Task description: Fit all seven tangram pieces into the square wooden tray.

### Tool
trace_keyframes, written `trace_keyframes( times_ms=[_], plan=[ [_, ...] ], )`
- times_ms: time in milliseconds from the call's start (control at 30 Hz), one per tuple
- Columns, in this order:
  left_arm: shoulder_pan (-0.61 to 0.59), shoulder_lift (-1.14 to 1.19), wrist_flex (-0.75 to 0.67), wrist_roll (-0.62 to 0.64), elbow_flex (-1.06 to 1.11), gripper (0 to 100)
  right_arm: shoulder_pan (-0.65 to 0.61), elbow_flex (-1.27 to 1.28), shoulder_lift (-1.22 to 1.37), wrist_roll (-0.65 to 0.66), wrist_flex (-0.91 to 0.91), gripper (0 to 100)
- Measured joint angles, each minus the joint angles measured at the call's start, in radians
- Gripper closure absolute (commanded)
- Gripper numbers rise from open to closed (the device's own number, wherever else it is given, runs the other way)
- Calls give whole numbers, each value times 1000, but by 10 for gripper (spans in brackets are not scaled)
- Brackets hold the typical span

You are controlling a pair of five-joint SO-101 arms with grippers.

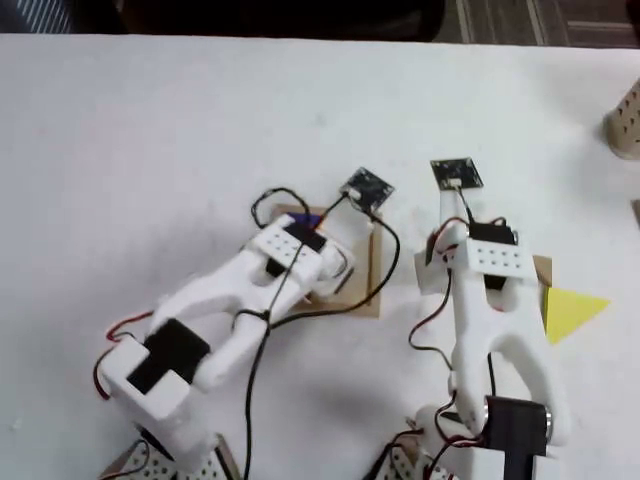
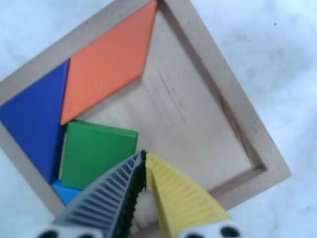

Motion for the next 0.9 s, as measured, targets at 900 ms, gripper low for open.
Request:
trace_keyframes(
  times_ms=[900],
  plan=[
    [-66,-267,9,0,144,977,0,11,0,0,-9,978]
  ],
)
